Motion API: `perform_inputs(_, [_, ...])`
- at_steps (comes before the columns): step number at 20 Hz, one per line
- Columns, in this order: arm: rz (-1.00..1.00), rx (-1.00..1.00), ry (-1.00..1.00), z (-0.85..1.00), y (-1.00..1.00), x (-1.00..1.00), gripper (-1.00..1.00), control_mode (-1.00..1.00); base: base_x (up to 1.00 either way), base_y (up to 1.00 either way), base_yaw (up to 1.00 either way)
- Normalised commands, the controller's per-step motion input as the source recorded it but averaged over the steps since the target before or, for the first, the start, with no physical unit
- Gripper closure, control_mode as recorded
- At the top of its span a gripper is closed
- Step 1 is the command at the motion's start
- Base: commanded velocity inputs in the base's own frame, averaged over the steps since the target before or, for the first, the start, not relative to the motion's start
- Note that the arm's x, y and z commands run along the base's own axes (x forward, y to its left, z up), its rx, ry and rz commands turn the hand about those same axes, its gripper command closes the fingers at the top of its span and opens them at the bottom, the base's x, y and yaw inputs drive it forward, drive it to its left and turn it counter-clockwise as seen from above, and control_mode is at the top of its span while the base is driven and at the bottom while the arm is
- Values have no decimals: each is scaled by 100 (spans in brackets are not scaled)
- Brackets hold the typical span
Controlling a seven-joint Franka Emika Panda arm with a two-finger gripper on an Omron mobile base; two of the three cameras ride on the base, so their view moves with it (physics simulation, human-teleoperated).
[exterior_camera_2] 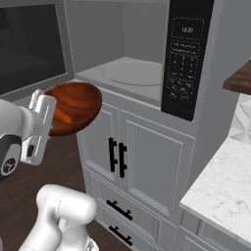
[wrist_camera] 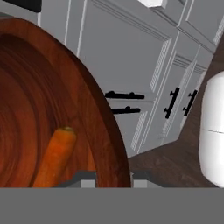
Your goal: Pick the carrot from the sink and place it in the bowl. Then pick the bowl and place it in the microwave. Then close the microwave door and press the start button.
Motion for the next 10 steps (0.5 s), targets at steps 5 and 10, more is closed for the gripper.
perform_inputs(5, [-3, 0, -18, 88, 0, 3, 100, -100, 0, 0, 0])
perform_inputs(10, [0, 2, -5, 67, -9, 44, 100, -100, 0, 0, 0])
